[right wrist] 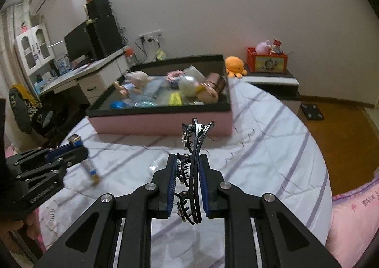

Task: Organize rigid objects
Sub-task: 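Grasp the pen box with the left tool while the right tool carries the clip to the box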

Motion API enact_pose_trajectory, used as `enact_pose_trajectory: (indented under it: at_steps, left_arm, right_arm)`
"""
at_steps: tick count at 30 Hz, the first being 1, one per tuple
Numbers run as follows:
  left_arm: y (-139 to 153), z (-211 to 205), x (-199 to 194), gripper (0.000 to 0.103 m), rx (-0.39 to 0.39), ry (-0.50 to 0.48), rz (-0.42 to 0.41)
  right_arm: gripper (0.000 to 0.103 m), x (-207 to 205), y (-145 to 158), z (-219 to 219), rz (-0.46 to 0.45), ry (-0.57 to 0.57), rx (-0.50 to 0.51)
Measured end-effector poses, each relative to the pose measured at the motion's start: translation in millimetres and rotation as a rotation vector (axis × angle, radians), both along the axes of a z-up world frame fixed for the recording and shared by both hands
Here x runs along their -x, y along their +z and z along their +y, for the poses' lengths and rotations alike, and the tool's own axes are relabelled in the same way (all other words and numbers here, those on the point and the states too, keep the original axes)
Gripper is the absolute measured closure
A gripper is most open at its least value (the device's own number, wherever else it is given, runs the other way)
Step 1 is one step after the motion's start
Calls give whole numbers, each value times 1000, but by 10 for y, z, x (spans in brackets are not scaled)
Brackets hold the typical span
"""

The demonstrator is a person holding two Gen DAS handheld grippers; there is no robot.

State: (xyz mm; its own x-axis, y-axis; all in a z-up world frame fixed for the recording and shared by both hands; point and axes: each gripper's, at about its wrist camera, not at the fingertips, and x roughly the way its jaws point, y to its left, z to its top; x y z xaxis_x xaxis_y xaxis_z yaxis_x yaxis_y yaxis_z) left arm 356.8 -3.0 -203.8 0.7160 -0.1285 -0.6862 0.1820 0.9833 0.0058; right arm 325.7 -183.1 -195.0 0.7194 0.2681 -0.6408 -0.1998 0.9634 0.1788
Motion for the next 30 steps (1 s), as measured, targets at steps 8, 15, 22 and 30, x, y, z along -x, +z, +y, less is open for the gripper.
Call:
enact_pose_trajectory:
  at_steps: [8, 15, 22, 30]
  left_arm:
    - [251, -136, -420, 82, -21, -52, -23]
    - [361, -333, -1094, 82, -73, -71, -18]
    - [155, -395, -1625, 82, -113, -66, 42]
    - [35, -353, -1704, 79, -119, -26, 30]
  right_arm:
    - [85, -261, 229, 131, -40, 55, 8]
    - [85, -912, 280, 259, -29, 82, 47]
    - [84, -1469, 36, 396, 35, 104, 81]
    - [84, -1609, -171, 446, 73, 115, 89]
